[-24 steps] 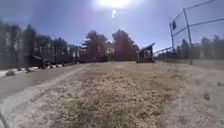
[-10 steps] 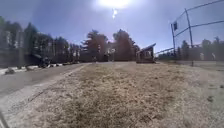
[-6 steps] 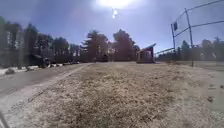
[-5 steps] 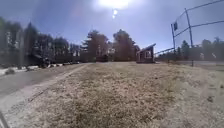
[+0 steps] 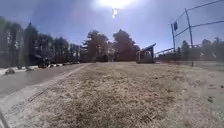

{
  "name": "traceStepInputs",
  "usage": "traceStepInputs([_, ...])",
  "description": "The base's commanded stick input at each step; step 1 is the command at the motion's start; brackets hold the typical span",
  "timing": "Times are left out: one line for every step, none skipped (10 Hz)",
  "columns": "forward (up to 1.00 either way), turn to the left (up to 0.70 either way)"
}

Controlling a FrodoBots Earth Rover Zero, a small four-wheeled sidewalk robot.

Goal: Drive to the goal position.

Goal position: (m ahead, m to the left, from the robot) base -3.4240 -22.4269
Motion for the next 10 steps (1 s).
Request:
traceStepInputs([0.05, 0.05])
traceStepInputs([0.05, 0.05])
traceStepInputs([0.05, 0.05])
traceStepInputs([0.05, 0.05])
traceStepInputs([0.05, -0.01])
traceStepInputs([0.05, -0.50])
traceStepInputs([0.05, -0.50])
traceStepInputs([0.05, -0.50])
traceStepInputs([0.05, -0.50])
traceStepInputs([0.05, -0.50])
